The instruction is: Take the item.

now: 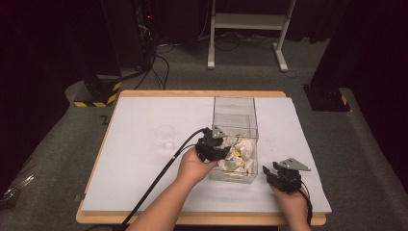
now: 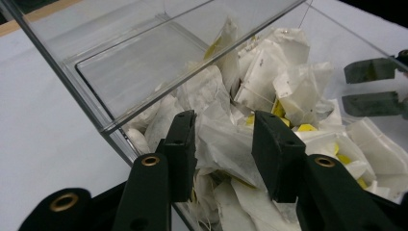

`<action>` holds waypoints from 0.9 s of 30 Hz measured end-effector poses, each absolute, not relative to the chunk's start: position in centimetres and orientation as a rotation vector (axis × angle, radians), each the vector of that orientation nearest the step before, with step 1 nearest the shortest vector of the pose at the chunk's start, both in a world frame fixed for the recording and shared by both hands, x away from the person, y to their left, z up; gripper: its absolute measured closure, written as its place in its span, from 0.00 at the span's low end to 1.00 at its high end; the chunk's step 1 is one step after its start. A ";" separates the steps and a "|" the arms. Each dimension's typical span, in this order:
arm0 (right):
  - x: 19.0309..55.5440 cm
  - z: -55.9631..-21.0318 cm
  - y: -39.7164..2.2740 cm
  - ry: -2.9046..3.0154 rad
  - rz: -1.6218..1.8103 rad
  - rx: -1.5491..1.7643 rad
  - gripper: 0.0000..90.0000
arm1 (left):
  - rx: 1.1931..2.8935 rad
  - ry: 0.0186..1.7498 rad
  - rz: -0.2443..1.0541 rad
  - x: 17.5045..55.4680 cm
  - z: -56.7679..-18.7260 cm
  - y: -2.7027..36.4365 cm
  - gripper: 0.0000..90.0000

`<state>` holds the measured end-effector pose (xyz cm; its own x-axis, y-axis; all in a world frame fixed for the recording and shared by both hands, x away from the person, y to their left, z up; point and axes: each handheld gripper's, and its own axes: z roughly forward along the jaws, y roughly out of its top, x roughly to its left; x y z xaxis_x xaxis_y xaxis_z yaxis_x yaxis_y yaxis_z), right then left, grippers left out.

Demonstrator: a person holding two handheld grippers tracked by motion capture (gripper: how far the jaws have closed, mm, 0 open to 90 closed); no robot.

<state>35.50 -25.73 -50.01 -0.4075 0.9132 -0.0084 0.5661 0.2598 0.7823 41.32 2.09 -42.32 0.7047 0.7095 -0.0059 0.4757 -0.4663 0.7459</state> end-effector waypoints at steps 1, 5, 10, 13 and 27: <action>35.5 -50.0 -25.7 2.072 0.992 1.338 0.58 | 2.152 0.901 0.389 41.4 -42.4 2.0 0.67; 35.5 -50.0 -25.8 2.070 0.995 1.336 0.58 | 2.152 0.909 0.384 41.4 -42.6 1.9 0.67; 35.5 -50.0 -25.8 2.073 0.997 1.337 0.58 | 2.162 0.903 0.406 41.3 -42.6 2.1 0.78; 35.5 -50.0 -25.8 2.069 1.007 1.348 0.58 | 2.156 0.888 0.356 41.2 -42.7 2.3 0.86; 35.6 -50.0 -26.1 2.064 1.031 1.362 0.58 | 2.123 0.830 0.383 40.1 -42.7 2.4 1.00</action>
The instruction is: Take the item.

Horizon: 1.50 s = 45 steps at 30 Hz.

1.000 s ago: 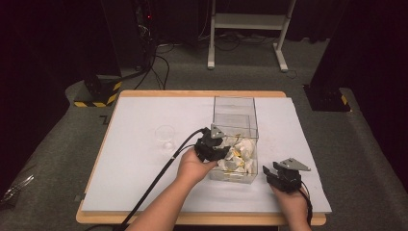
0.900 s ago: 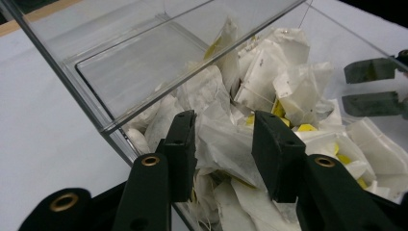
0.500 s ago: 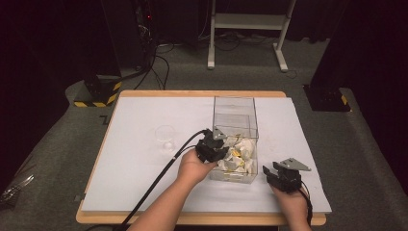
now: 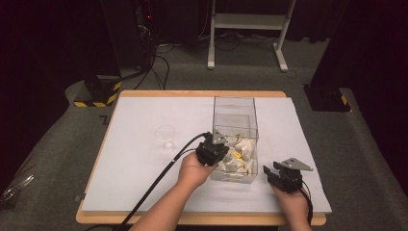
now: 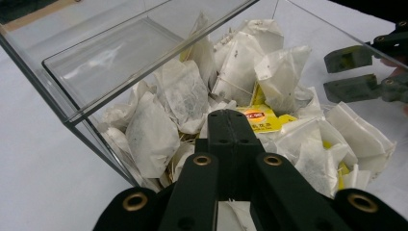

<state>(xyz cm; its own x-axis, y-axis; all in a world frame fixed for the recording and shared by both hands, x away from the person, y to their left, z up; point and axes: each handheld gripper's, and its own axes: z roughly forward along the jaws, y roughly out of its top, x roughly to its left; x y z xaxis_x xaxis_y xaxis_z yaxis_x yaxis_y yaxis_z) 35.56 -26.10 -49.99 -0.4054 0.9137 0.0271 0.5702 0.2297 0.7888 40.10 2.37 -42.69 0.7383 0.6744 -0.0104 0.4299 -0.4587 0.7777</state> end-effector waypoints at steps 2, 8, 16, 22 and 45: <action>35.6 -50.0 -26.1 2.065 1.031 1.362 0.58 | 2.108 0.830 0.383 40.0 -42.6 2.6 1.00; 35.6 -50.0 -26.1 2.067 1.030 1.363 0.58 | 2.042 0.838 0.383 39.7 -42.1 3.3 1.00; 35.6 -50.0 -26.1 2.068 1.026 1.362 0.58 | 1.985 0.826 0.407 39.3 -41.5 4.0 1.00; 35.6 -50.0 -26.1 2.068 1.027 1.362 0.58 | 1.954 0.815 0.430 39.0 -41.1 4.3 1.00; 35.6 -50.0 -26.0 2.069 1.020 1.365 0.58 | 1.846 0.795 0.481 38.2 -39.3 5.9 1.00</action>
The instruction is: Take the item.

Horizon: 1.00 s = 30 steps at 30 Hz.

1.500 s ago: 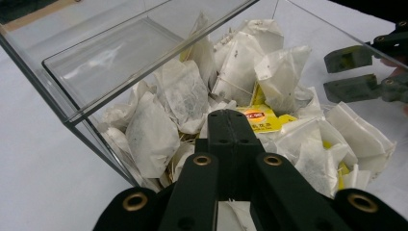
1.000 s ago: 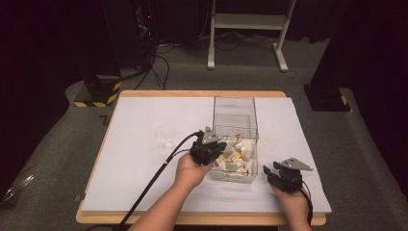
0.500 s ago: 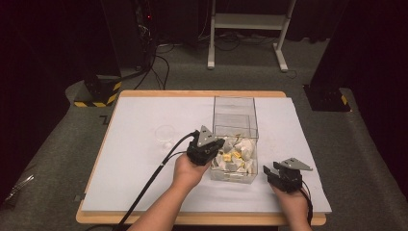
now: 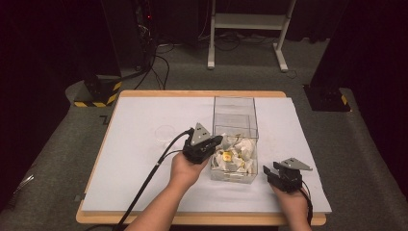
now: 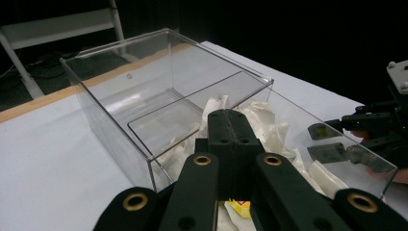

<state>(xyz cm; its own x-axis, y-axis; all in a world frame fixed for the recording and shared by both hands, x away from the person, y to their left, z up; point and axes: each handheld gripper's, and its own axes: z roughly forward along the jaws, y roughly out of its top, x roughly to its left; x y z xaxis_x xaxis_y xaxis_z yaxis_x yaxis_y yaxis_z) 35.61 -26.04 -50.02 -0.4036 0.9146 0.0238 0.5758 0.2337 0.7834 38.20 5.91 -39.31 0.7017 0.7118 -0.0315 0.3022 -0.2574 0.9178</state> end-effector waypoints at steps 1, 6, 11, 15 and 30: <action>35.6 -50.0 -26.0 2.069 1.020 1.365 0.58 | 1.842 0.793 0.484 38.2 -39.2 6.0 1.00; 35.6 -50.0 -26.0 2.068 1.021 1.365 0.58 | 1.819 0.792 0.493 38.0 -38.7 6.4 1.00; 35.6 -50.0 -26.0 2.070 1.018 1.366 0.58 | 1.796 0.789 0.502 38.0 -38.3 6.9 1.00; 35.6 -50.0 -26.0 2.069 1.018 1.365 0.58 | 1.782 0.787 0.508 37.8 -38.0 7.2 1.00; 35.6 -50.0 -26.1 2.070 1.020 1.366 0.58 | 1.752 0.783 0.514 37.5 -37.2 8.1 1.00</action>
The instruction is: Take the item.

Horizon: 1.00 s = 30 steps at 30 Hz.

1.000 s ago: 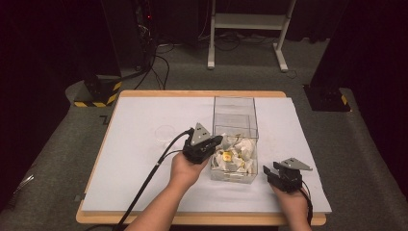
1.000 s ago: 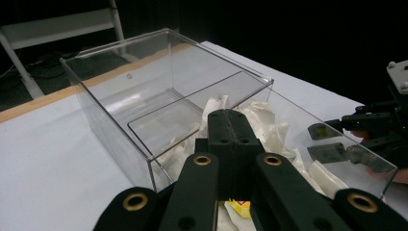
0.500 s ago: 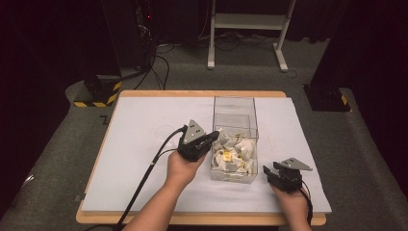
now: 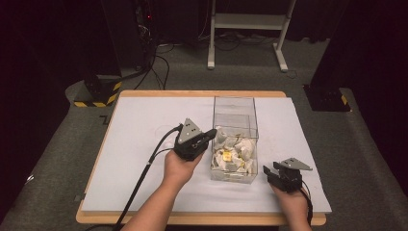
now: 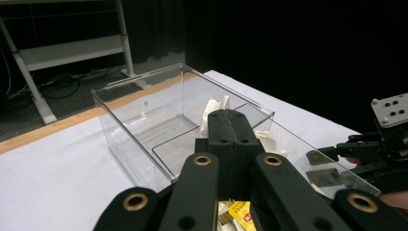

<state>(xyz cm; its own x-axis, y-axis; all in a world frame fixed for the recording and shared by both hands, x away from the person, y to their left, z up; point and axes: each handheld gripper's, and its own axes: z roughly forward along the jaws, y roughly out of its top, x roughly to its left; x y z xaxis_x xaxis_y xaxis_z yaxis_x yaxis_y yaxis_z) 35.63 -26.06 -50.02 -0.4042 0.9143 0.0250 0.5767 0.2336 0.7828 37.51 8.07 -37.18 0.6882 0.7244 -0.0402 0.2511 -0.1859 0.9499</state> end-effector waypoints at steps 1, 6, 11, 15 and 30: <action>35.6 -50.0 -26.1 2.070 1.020 1.366 0.58 | 1.751 0.782 0.517 37.5 -37.1 8.2 1.00; 35.6 -50.0 -26.0 2.069 1.020 1.366 0.58 | 1.732 0.784 0.528 37.3 -36.7 8.8 1.00; 35.6 -50.0 -26.0 2.070 1.018 1.366 0.58 | 1.721 0.788 0.540 37.2 -36.4 9.5 1.00; 35.6 -50.0 -26.0 2.069 1.017 1.367 0.58 | 1.715 0.795 0.548 37.2 -36.3 10.0 1.00; 35.6 -50.0 -25.9 2.074 1.009 1.364 0.58 | 1.686 0.842 0.581 37.1 -36.4 12.8 1.00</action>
<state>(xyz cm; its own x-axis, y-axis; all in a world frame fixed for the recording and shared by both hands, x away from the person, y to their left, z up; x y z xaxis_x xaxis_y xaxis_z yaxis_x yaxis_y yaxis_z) 35.64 -25.95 -50.03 -0.4039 0.9146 0.0185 0.5790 0.2400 0.7792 37.12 12.83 -36.43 0.6254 0.7791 -0.0427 0.2366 -0.1372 0.9619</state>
